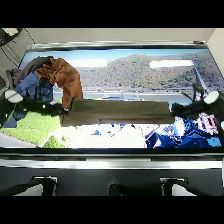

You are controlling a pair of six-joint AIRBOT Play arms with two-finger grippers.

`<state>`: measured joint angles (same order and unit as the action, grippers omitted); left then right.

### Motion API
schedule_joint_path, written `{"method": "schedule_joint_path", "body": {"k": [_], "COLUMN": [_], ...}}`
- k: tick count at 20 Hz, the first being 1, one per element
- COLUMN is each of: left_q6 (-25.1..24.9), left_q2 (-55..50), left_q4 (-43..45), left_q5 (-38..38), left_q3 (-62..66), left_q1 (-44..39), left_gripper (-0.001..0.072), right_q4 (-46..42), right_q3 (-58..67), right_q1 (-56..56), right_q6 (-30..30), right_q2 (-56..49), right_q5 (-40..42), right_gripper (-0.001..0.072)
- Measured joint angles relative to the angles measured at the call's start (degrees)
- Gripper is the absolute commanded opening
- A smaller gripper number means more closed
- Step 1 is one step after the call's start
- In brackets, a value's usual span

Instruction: Fold the shirts.

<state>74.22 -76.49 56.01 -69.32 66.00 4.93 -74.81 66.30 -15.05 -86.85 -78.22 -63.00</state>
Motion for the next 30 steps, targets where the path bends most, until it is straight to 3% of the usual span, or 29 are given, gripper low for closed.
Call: {"method": "schedule_joint_path", "body": {"k": [4, 8, 9, 10, 11, 12, 15, 19, 23, 25, 26, 27, 28, 29, 30], "left_q6": [1.8, 3.3, 4.0, 4.3, 4.7, 5.0, 5.6, 7.3, 7.9, 8.0, 8.1, 8.1, 8.1, 8.1, 7.8], "left_q2": [-13.8, -24.0, -25.4, -26.5, -27.3, -27.7, -27.9, -24.3, -19.0, -16.3, -15.0, -14.0, -13.2, -12.8, -12.6], "left_q4": [0.0, 0.2, 0.1, 0.1, 0.0, 0.0, -0.1, -0.9, -4.8, -6.9, -7.6, -8.4, -8.8, -9.0, -9.2], "left_q5": [-4.7, -8.8, -9.5, -10.1, -10.6, -11.4, -14.9, -16.1, -14.7, -13.6, -13.1, -12.5, -12.0, -11.7, -11.3], "left_q3": [15.2, 22.0, 22.6, 23.2, 23.7, 24.4, 27.3, 29.1, 29.6, 29.7, 29.7, 29.7, 29.7, 29.7, 29.7], "left_q1": [-0.2, -1.3, -1.4, -1.5, -1.4, -1.3, 0.0, 0.4, -1.5, -2.9, -3.7, -4.5, -5.5, -6.5, -7.6], "left_gripper": [0.0027, 0.004, 0.0141, 0.0358, 0.0452, 0.0451, 0.045, 0.045, 0.045, 0.0449, 0.0448, 0.0437, 0.0332, 0.0144, 0.0032], "right_q4": [-0.9, 2.6, 3.4, 4.2, 4.6, 5.1, 6.3, 11.4, 17.6, 20.3, 21.4, 21.8, 21.8, 22.6, 23.4], "right_q3": [8.3, 11.3, 11.6, 11.9, 12.4, 13.2, 15.7, 16.4, 16.4, 16.4, 16.5, 16.5, 16.4, 16.5, 16.5], "right_q1": [2.1, 2.8, 2.8, 2.8, 2.5, 2.0, -1.9, -7.4, -8.0, -7.0, -6.3, -5.6, -4.9, -4.4, -4.0], "right_q6": [-5.7, -8.2, -8.4, -8.6, -8.6, -8.2, -5.9, -4.9, -4.6, -4.6, -4.6, -4.7, -4.9, -4.9, -4.3], "right_q2": [-8.6, -15.3, -16.3, -17.1, -17.6, -17.8, -17.9, -19.9, -23.9, -25.7, -26.4, -27.1, -27.7, -27.8, -27.6], "right_q5": [1.8, 2.6, 2.8, 3.0, 2.8, 2.2, -1.5, -7.0, -10.4, -10.9, -11.1, -11.0, -10.6, -10.1, -10.0], "right_gripper": [0.0043, 0.0045, 0.0076, 0.0275, 0.0487, 0.0608, 0.0675, 0.0697, 0.0691, 0.0645, 0.0423, 0.0135, 0.0044, 0.0043, 0.0043]}}
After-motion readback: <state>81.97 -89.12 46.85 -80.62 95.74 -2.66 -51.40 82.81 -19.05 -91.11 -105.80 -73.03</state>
